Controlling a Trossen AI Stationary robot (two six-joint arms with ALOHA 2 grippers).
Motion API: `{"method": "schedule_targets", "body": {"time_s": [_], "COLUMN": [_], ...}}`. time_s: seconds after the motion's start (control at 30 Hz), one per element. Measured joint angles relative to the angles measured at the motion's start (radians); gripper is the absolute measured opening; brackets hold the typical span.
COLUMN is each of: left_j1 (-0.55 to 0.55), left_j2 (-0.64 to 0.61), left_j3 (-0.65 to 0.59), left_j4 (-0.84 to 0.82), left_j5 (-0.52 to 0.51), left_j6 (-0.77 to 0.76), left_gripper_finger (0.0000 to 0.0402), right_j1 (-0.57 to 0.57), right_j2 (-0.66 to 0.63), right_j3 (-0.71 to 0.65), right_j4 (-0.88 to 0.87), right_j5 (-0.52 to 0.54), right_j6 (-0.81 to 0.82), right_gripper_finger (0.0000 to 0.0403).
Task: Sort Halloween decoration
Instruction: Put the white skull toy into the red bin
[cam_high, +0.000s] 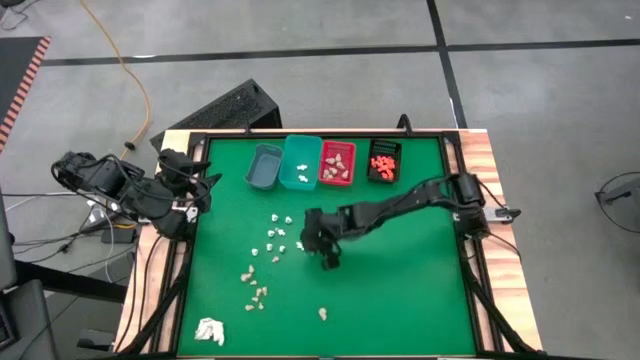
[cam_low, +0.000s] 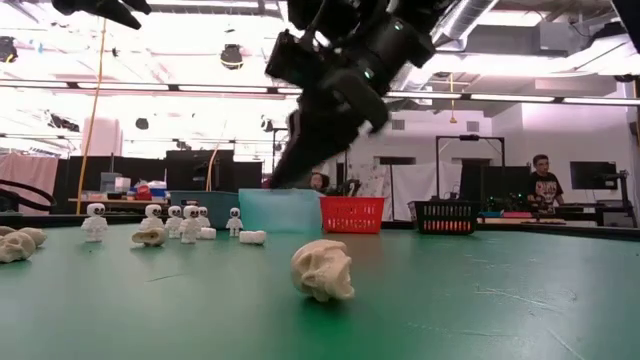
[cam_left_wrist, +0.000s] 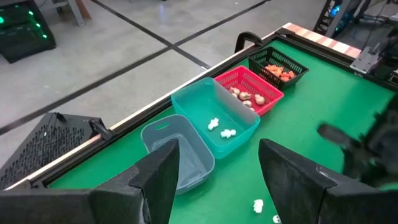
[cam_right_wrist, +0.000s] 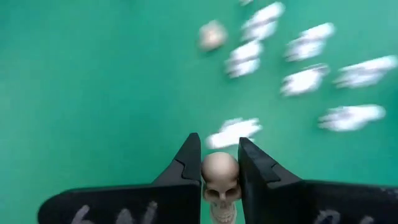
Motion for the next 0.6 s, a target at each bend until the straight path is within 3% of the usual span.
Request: {"method": "schedule_targets", "body": {"time_s": [0.43, 0.6], "left_j1": [0.000, 0.000], "left_j2": [0.000, 0.000], "left_j3": [0.000, 0.000], "left_j4": [0.000, 0.000], "left_j5": [-0.080, -0.087], "left_j6": [-0.040, -0.060], "left_gripper_finger": [0.0210, 0.0210], "right_j1": [-0.355, -0.475], "right_j2": [-0.217, -0.218], "right_j3": [0.005, 0.001], "right_j4": [-0.021, -0.038], "right_j5": [-0.020, -0.141], "right_j6": [-0.057, -0.039], "right_gripper_finger": [0.0057, 0.0057]}}
